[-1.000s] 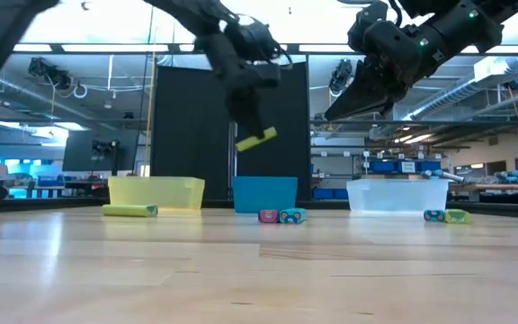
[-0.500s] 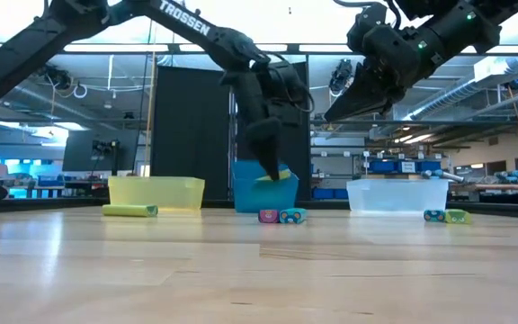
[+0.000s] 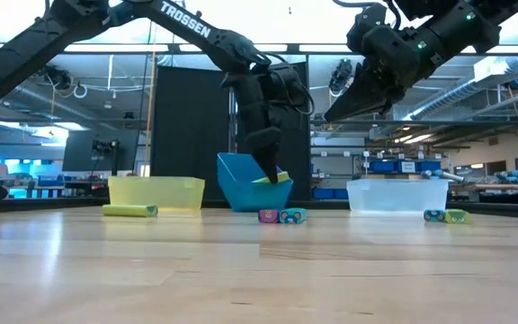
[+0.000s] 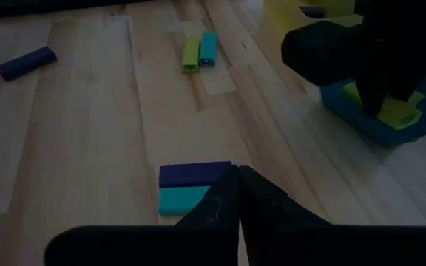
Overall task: Sort blocks
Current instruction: Put the green block into the blue bin
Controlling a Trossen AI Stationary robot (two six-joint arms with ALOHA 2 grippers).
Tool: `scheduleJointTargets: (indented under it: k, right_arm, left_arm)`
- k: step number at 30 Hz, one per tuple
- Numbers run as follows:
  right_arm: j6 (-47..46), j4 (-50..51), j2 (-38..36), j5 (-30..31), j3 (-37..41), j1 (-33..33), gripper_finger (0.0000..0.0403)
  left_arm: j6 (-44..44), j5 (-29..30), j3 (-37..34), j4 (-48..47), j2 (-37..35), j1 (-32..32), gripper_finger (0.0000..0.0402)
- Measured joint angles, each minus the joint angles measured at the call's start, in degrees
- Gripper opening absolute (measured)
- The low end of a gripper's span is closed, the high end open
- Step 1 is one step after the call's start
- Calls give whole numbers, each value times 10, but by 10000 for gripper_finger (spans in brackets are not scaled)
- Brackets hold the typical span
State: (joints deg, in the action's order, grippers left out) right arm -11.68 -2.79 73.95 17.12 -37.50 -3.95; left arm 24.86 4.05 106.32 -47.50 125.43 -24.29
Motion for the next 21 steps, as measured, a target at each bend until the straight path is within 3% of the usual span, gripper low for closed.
scheduleJointTargets:
  k: [21]
  right_arm:
    - [-1,7,0,0,0,0,12]
  left_arm:
    - [-8,13,32,-34,-24,-18,95]
